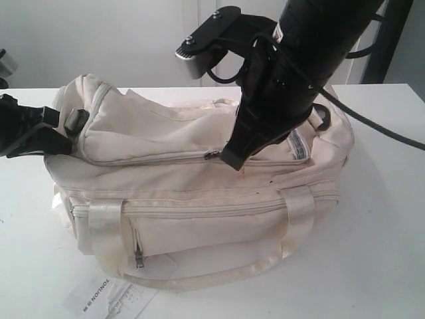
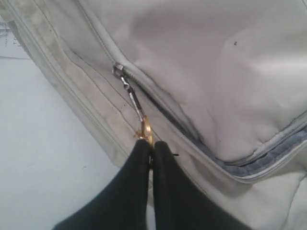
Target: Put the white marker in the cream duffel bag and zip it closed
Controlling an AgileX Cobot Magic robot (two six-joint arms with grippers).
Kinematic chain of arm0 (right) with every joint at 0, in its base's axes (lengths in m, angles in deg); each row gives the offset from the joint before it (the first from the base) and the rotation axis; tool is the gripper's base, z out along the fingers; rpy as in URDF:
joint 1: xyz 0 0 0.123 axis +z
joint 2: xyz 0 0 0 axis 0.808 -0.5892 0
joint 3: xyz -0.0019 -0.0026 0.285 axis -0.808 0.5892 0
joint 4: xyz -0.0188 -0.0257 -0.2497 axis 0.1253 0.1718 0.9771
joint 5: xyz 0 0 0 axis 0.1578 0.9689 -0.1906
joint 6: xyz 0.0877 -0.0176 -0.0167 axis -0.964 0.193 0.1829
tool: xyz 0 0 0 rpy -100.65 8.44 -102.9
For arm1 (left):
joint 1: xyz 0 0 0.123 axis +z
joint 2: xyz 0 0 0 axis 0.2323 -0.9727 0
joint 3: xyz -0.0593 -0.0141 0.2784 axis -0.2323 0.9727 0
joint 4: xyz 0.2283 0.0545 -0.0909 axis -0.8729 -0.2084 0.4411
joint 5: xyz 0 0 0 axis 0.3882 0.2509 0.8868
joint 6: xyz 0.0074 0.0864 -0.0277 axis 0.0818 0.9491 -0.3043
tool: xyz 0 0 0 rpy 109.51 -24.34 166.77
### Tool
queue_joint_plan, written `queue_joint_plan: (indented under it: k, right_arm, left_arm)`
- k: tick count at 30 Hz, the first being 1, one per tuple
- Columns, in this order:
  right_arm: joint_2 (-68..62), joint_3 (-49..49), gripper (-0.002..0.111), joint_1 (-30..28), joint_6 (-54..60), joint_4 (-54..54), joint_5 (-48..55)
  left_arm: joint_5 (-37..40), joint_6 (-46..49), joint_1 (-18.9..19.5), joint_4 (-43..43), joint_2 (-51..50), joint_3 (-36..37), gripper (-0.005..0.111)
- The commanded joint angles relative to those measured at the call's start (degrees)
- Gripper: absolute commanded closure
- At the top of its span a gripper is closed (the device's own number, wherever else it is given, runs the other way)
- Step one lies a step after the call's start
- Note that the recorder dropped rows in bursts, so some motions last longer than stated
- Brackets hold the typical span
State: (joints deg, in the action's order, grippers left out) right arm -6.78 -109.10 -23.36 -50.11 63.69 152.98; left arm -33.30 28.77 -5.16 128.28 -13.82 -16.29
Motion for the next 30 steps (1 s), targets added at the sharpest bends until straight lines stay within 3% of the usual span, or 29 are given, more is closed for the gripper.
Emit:
queue_joint_plan:
  k: [1,12,23,26,30]
  right_arm:
    - [0.99,0.18,0.108,-0.91,0.02,2.82,1.76]
    - [1.22,2.54,0.108,-2.91,1.30,4.01,1.76]
    - [1.41,2.88,0.108,-3.20,1.30,-1.57,1.76]
    - [1.41,2.88,0.108,-3.20,1.30,-2.91,1.76]
    - [1.41,2.88,0.108,-3.20,1.30,-3.01,1.76]
  left_arm:
    - [-1.69,0.28,0.24,-1.03,0.11,0.27,0.107]
    - [-1.81,0.28,0.24,-1.02,0.11,0.27,0.107]
    - [-1.70,0.41,0.24,-1.02,0.46,0.27,0.106]
    - [-1.81,0.41,0.24,-1.45,1.69,0.27,0.093]
    - [-1.68,0.63,0.24,-7.53,5.03,0.05,0.059]
